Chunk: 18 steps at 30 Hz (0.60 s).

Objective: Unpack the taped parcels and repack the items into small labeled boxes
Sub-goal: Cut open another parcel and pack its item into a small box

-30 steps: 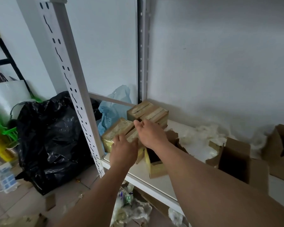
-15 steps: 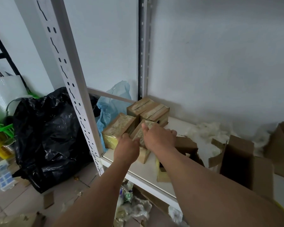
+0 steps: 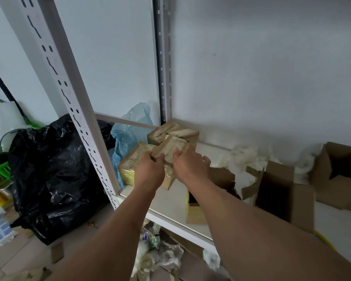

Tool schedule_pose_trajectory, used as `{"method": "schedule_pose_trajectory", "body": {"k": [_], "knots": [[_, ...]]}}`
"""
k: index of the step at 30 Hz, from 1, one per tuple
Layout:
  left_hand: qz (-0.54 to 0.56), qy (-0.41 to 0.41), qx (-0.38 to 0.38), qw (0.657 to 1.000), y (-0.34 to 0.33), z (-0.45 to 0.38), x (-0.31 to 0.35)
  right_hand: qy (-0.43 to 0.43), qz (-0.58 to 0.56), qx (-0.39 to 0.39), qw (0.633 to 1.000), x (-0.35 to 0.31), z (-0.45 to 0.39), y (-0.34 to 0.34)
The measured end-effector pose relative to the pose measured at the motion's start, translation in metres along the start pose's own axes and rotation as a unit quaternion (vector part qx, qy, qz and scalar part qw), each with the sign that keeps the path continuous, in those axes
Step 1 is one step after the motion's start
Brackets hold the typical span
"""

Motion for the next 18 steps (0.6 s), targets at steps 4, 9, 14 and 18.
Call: {"method": "schedule_pose_trajectory", "body": {"k": [4,9,14,18], "knots": [[0.007,-0.037,0.032,0.999,0.015,0.017,0.037,0.02,-0.043,0.04,0.998,-0.008,0.016,0.036],[0.057,-0.103,0.038,0.992,0.018,0.057,0.084,0.017,-0.13,0.1,0.986,0.001,0.039,0.087],[0.12,-0.137,-0.017,0.983,-0.024,0.124,0.125,-0.002,-0.175,0.169,0.97,0.058,0.077,0.155],[0.143,-0.167,-0.074,0.973,-0.073,0.189,0.152,-0.042,-0.189,0.219,0.956,0.132,0.114,0.201]]}}
Point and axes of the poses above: each hand's wrist, its own z-axis away from the middle knuckle, its own y-axis out of the back of the hand, x = y × z, the point moved 9 cm from there along -z, towards the middle knuckle, and after that the axes turned 2 degrees about -y, right-handed, at the moved point
